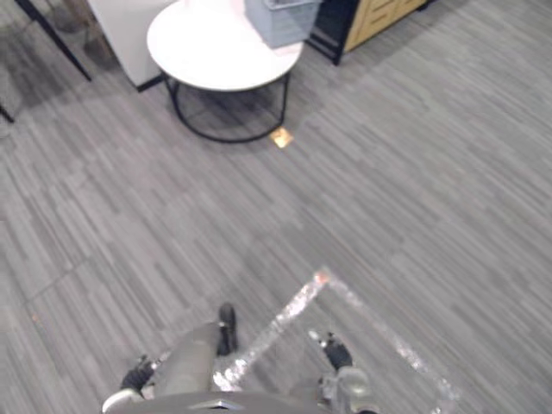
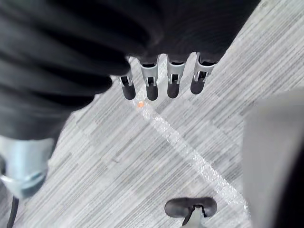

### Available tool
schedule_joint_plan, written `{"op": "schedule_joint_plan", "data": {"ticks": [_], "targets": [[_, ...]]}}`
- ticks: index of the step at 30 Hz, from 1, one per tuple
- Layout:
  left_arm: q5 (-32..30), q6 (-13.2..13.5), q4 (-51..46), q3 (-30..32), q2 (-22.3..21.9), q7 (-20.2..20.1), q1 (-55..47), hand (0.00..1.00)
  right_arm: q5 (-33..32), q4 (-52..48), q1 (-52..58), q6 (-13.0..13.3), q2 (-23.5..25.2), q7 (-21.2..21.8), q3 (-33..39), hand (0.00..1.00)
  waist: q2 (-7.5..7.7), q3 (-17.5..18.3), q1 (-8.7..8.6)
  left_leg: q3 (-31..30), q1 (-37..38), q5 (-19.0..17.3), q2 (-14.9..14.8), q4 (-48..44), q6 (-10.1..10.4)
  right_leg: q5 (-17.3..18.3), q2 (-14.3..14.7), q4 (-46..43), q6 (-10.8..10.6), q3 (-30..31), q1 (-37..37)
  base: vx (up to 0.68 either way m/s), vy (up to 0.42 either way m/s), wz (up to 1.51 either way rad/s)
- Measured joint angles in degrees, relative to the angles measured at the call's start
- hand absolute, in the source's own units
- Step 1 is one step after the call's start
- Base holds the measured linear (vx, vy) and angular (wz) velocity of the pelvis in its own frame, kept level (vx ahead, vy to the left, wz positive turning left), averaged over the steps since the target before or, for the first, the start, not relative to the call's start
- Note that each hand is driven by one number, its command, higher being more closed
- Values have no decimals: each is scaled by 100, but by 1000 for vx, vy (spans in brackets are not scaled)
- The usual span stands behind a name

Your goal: Pick vegetable in the basket

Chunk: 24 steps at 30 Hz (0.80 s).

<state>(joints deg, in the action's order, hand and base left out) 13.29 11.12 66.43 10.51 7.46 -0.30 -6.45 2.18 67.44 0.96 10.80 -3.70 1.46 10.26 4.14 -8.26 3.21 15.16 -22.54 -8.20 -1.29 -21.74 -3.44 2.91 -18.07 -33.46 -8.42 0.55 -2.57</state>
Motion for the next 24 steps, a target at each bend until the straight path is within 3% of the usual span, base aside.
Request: {"op": "schedule_joint_plan", "data": {"ticks": [2,3,4,5,6,7,9,12,14,16,18,19,20,21,22,23,24], "targets": [[-76,-7,79,-197,85,-27,0,0,4,-39,3,43,-24,46,78,0,-3,-1,-64,4,515,-169,140,231,-49,-639,-88,-1440,15,-5,-562,438,238,9],[-115,-16,89,-366,152,-53,-29,0,10,-130,29,76,-48,45,75,0,-6,5,-149,-36,1013,-218,270,517,-78,-605,-65,-2463,30,-135,-910,500,201,9],[-125,-15,85,-453,177,-67,-37,0,6,-136,44,115,-86,46,95,0,-30,0,-189,-74,1544,-261,365,847,-84,-441,100,-3123,243,-229,-1192,509,181,6],[-143,-15,87,-475,172,-71,-10,0,8,-136,50,127,-114,46,119,0,-33,-1,-194,-99,1805,-291,405,1010,-75,-292,186,-3316,344,-339,-1313,586,130,6],[-290,-6,84,-494,176,-69,33,0,11,-130,81,119,-167,47,206,0,-67,-5,-215,-131,2203,-357,435,1227,-63,153,307,-3438,432,-686,-1531,557,66,17],[-336,-2,74,-493,156,-71,101,0,11,-128,133,113,-200,46,308,0,-105,-17,-250,-187,2529,-403,471,1382,-68,475,327,-3286,529,-1100,-1787,458,43,23],[-336,-2,69,-426,99,-66,188,0,10,-124,174,82,-203,45,454,0,-169,-50,-335,-274,2860,-440,477,1591,-11,700,340,-2750,617,-1545,-2080,370,-12,30],[-337,14,-157,-315,-185,-64,325,0,1,-172,285,30,-200,42,513,0,-363,-160,-479,-364,3329,-580,256,1806,194,669,456,-674,584,-1996,-2362,513,-93,41],[-339,25,-200,-331,-342,-65,455,0,0,-279,390,-1,-193,39,508,0,-441,-181,-474,-405,3591,-826,-44,1811,424,211,591,1302,464,-1908,-2430,587,-211,28],[-347,29,-205,-313,-447,-65,488,0,1,-400,497,-13,-143,39,501,0,-388,-161,-471,-502,3810,-1031,-214,1812,602,-146,542,2329,299,-1777,-2407,730,-351,33],[-351,63,-155,-121,-495,-59,437,0,10,-405,559,-35,-107,50,469,0,-290,-116,-457,-498,4103,-1066,-392,1685,624,-752,446,2035,371,-1720,-2436,680,-369,21],[-363,70,-68,-60,-534,-63,441,0,10,-429,555,-24,-153,54,442,0,-424,-82,-489,-512,4098,-932,-595,1392,745,-784,500,1411,430,-1746,-2558,576,-328,10],[-387,78,-43,-38,-578,-72,445,0,10,-423,556,-21,-190,59,446,0,-493,-54,-486,-514,4088,-817,-711,1243,803,-652,568,1145,626,-1766,-2609,713,-438,-4],[-464,81,-29,80,-729,-74,420,0,11,-393,535,-23,-299,71,446,0,-678,13,-454,-530,4026,-459,-965,890,906,-297,783,836,901,-1864,-2587,851,-520,-23],[-492,75,-29,250,-773,-103,384,0,17,-392,476,-31,-341,73,449,0,-775,71,-467,-814,3649,288,-1167,54,965,37,976,745,1002,-1946,-2388,844,-503,-24],[-506,67,-27,298,-748,-116,384,0,18,-392,465,-33,-338,74,437,0,-774,71,-486,-945,3408,753,-1215,-470,978,158,1025,788,1032,-1958,-2250,822,-445,-16],[-506,59,-26,348,-719,-114,376,0,21,-392,465,-31,-351,69,377,0,-766,59,-464,-1212,2858,1596,-1313,-1593,1032,341,1161,988,1093,-1954,-1878,531,-260,-12]]}}
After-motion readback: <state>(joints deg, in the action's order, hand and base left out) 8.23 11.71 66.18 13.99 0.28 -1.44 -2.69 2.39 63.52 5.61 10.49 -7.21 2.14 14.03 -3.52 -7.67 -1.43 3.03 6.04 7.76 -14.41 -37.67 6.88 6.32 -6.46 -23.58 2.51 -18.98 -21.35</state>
